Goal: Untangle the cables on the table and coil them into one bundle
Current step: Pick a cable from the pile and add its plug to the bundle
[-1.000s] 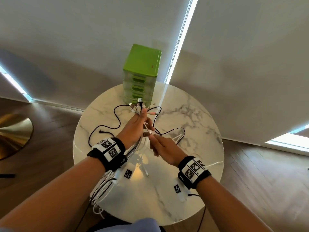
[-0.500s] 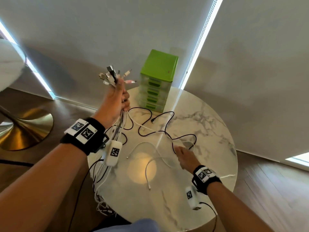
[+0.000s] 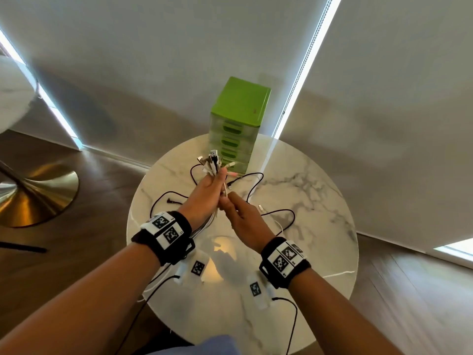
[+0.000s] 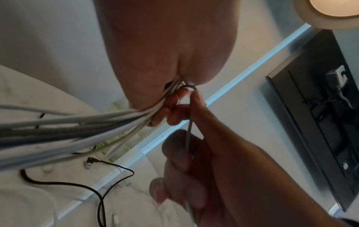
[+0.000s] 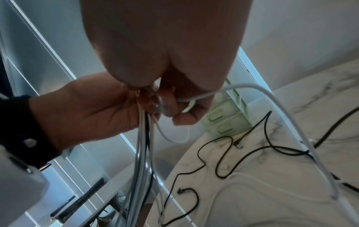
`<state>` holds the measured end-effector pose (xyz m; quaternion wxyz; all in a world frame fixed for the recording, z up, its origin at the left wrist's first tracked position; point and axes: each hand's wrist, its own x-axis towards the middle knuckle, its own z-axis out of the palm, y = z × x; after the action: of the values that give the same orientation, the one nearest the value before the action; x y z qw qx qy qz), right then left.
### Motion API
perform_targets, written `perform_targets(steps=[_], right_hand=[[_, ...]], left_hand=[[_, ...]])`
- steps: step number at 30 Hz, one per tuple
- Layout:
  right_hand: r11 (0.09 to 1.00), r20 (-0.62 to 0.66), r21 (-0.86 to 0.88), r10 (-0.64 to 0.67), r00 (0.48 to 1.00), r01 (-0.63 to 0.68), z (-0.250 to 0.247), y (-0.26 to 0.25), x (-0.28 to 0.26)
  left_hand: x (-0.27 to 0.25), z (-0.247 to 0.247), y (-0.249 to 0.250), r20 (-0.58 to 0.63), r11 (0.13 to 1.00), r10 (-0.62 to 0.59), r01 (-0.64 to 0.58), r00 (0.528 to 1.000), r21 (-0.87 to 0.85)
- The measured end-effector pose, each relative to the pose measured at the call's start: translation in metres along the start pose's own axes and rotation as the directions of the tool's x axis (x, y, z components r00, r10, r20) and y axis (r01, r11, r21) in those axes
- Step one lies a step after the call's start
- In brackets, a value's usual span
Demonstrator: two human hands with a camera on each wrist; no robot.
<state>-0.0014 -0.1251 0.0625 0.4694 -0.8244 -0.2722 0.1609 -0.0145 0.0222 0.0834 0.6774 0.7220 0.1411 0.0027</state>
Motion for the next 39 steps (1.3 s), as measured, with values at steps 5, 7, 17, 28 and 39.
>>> perform_targets(steps=[5, 7, 17, 28, 39], right_hand=[[0.993, 0.244, -0.018, 0.115, 0.963, -0.114, -0.005, 0.026, -0.015], [0.990, 0.306, -0.015, 0.135, 0.943, -0.137, -0.009, 0.042, -0.026], [0.891, 0.173, -0.406, 0.293, 0.940, -0.203, -0.038, 0.095, -0.012], [0.992, -0.132, -0.115, 0.046, 0.990, -0.061, -0.030, 0.009, 0.029], [0.997, 0.054, 0.003, -0.075, 0.996, 0.075, -0.019, -0.003, 0.026]], left_hand=[[0.011, -0.015, 0.007, -0.147, 0.962, 0.007, -0.046, 0.989, -0.270], [0.015, -0.024, 0.017, -0.187, 0.929, 0.022, -0.090, 0.982, -0.359], [0.011, -0.045, 0.043, -0.066, 0.935, 0.146, -0.159, 0.987, -0.318], [0.002, 0.012, -0.005, -0.049, 0.977, -0.127, 0.116, 0.991, -0.178], [-0.003, 0.010, -0.001, 0.084, 0.867, -0.135, 0.159, 0.987, -0.472]])
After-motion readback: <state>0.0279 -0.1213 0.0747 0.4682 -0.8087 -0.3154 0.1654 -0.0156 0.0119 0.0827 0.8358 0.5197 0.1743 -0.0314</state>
